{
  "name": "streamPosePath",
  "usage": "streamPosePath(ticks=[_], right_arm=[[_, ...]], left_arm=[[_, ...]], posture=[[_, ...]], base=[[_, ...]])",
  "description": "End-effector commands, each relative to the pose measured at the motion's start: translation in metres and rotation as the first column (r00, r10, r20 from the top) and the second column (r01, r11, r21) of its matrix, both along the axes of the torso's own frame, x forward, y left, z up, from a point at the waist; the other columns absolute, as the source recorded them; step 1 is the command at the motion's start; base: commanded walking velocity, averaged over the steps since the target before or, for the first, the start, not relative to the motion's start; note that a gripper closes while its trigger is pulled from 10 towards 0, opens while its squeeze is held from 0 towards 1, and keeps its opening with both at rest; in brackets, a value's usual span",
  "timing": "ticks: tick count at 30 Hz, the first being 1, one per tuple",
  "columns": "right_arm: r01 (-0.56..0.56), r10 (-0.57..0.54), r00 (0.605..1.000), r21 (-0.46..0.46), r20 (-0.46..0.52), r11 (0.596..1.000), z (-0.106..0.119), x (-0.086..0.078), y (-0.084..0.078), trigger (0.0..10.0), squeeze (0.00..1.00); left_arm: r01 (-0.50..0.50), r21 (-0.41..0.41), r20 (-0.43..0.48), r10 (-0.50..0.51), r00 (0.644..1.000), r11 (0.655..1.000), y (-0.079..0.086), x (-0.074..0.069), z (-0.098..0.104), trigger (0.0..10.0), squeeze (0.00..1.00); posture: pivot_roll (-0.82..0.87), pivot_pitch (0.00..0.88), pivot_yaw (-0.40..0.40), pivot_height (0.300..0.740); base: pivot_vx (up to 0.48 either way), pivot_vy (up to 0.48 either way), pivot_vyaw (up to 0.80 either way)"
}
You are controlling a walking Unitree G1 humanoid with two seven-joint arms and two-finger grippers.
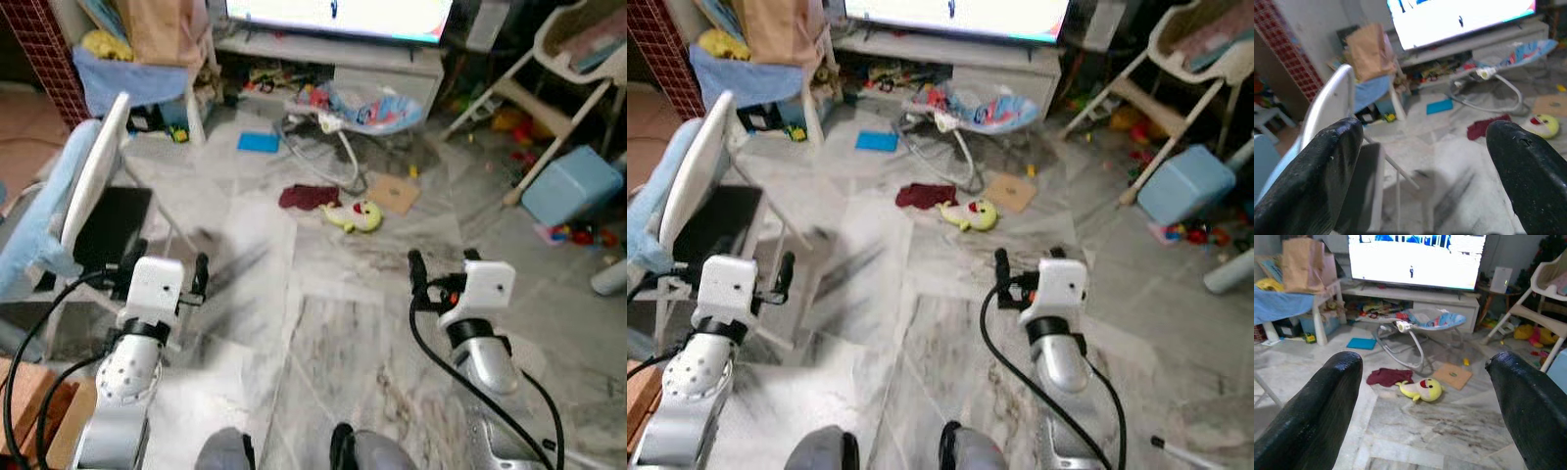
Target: Restocking fridge
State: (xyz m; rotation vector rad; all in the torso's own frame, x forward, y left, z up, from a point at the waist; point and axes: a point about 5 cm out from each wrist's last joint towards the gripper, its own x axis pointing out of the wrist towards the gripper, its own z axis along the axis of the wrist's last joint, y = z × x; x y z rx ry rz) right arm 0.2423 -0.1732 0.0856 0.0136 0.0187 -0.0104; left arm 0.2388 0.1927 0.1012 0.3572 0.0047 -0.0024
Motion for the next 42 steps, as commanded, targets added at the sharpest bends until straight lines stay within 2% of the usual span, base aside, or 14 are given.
streamPosePath(ticks=[1,13,18,24,27,30,35,37,39,42], right_arm=[[0.038,-0.038,0.999,-0.014,-0.026,0.999,-0.002,0.000,-0.009,10.0,0.00],[0.051,-0.052,0.998,-0.008,-0.044,0.999,-0.004,0.005,-0.011,10.0,0.00],[0.028,-0.031,0.999,-0.070,-0.035,0.997,-0.005,0.007,-0.009,10.0,0.00],[0.050,-0.052,0.998,-0.049,-0.041,0.998,-0.004,0.010,-0.011,10.0,0.00],[-0.005,0.004,1.000,-0.027,-0.030,1.000,0.001,0.012,-0.011,10.0,0.00],[0.051,-0.051,0.998,-0.010,-0.021,0.999,0.003,0.012,-0.019,10.0,0.00],[0.044,-0.045,0.998,-0.032,-0.032,0.999,0.005,0.017,-0.018,10.0,0.00],[0.055,-0.058,0.998,-0.080,-0.036,0.995,0.005,0.020,-0.017,10.0,0.00],[0.024,-0.026,0.998,-0.022,-0.064,0.999,0.001,0.019,-0.012,10.0,0.00],[0.054,-0.058,0.995,-0.042,-0.085,0.998,-0.001,0.014,-0.014,10.0,0.00]], left_arm=[[0.010,-0.001,-0.014,-0.010,1.000,1.000,-0.003,0.001,-0.002,10.0,0.00],[0.005,0.001,0.001,-0.005,1.000,1.000,-0.004,0.006,0.000,10.0,0.00],[0.001,0.004,-0.001,-0.001,1.000,1.000,-0.003,0.005,-0.001,10.0,0.00],[-0.006,0.008,0.017,0.005,1.000,1.000,-0.001,0.011,0.003,10.0,0.00],[-0.021,0.002,0.025,0.021,0.999,1.000,0.004,0.015,0.006,10.0,0.00],[-0.034,-0.017,0.028,0.034,0.999,0.999,0.007,0.013,0.008,10.0,0.00],[-0.033,-0.010,0.023,0.033,0.999,0.999,0.006,0.009,0.006,10.0,0.00],[-0.031,-0.010,0.020,0.032,0.999,0.999,0.004,0.008,0.005,10.0,0.00],[-0.020,-0.002,0.017,0.020,1.000,1.000,0.000,0.006,0.004,10.0,0.00],[-0.016,-0.005,0.004,0.016,1.000,1.000,-0.002,0.001,0.000,10.0,0.00]], posture=[[0.03,0.008,-0.028,0.740],[0.03,0.000,-0.033,0.740],[0.03,0.000,-0.031,0.740],[0.04,0.000,-0.033,0.740],[0.04,0.001,-0.038,0.740],[0.04,0.009,-0.039,0.740],[0.04,0.021,-0.053,0.740],[0.04,0.026,-0.054,0.740],[0.04,0.037,-0.059,0.740],[0.04,0.045,-0.064,0.740]], base=[[-0.307,0.000,0.00],[-0.317,0.000,0.00],[-0.316,0.000,0.00],[-0.086,0.000,0.00],[0.000,0.000,0.00],[0.000,0.000,0.00],[0.000,0.439,0.00],[0.000,0.472,0.00],[0.000,0.465,0.00],[0.000,0.465,0.00]])
